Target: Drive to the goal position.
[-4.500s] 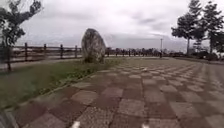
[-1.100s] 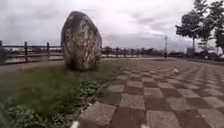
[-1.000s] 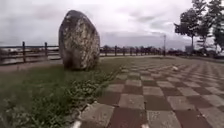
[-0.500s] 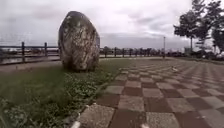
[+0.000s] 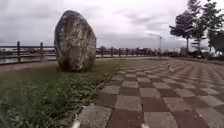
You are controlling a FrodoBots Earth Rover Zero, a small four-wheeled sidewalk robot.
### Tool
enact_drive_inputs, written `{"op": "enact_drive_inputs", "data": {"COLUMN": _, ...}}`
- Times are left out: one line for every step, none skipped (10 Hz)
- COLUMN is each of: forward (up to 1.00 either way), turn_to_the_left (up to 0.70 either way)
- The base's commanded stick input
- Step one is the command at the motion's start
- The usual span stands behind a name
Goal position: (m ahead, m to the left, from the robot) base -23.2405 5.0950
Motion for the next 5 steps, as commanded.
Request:
{"op": "enact_drive_inputs", "data": {"forward": 0.0, "turn_to_the_left": -0.45}}
{"op": "enact_drive_inputs", "data": {"forward": 0.0, "turn_to_the_left": -0.45}}
{"op": "enact_drive_inputs", "data": {"forward": 0.0, "turn_to_the_left": -0.45}}
{"op": "enact_drive_inputs", "data": {"forward": 0.0, "turn_to_the_left": -0.45}}
{"op": "enact_drive_inputs", "data": {"forward": 0.0, "turn_to_the_left": -0.45}}
